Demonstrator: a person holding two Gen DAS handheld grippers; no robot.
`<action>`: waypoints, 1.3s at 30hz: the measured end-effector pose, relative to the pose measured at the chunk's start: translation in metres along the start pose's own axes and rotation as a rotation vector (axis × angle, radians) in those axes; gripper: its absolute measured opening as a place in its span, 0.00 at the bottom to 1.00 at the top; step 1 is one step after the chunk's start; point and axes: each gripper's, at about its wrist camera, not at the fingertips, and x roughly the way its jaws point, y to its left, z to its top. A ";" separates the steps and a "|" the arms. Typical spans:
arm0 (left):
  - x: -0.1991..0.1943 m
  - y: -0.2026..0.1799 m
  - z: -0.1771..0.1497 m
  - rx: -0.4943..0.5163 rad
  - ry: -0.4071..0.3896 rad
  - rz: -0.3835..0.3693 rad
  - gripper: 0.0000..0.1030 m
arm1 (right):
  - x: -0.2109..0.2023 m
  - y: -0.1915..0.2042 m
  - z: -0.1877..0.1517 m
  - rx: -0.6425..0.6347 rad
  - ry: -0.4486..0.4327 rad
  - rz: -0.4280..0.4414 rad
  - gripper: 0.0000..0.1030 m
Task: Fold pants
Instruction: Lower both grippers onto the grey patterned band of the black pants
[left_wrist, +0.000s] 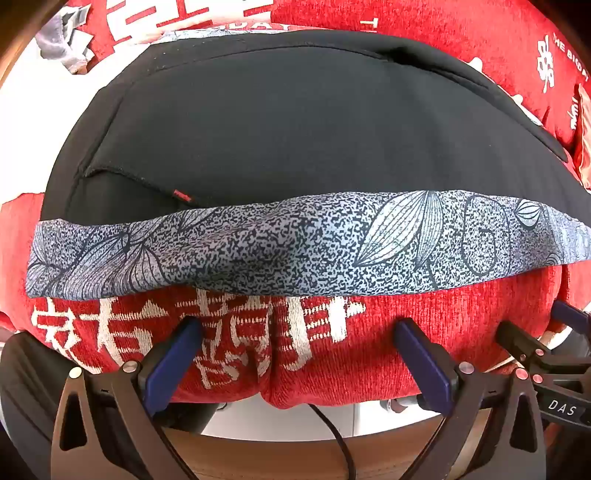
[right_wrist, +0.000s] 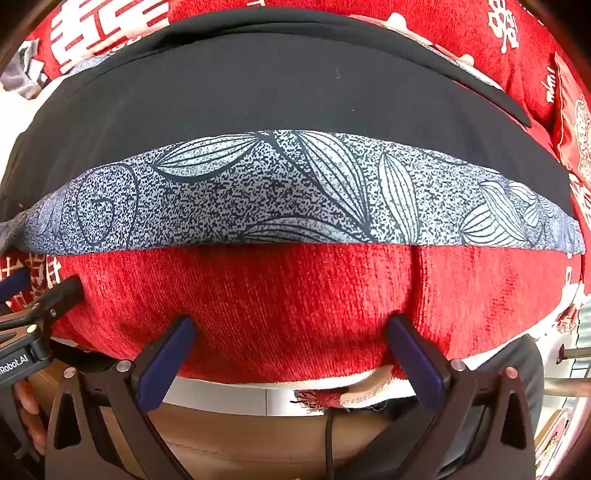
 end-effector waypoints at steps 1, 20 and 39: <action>0.000 0.000 0.000 -0.001 0.000 -0.001 1.00 | 0.000 0.000 0.000 0.000 0.000 -0.001 1.00; -0.032 -0.005 0.008 0.037 -0.103 0.062 1.00 | -0.016 -0.014 0.004 -0.025 0.004 0.048 1.00; -0.064 0.044 0.113 -0.052 -0.186 0.108 1.00 | -0.096 0.021 0.123 -0.176 -0.319 0.173 1.00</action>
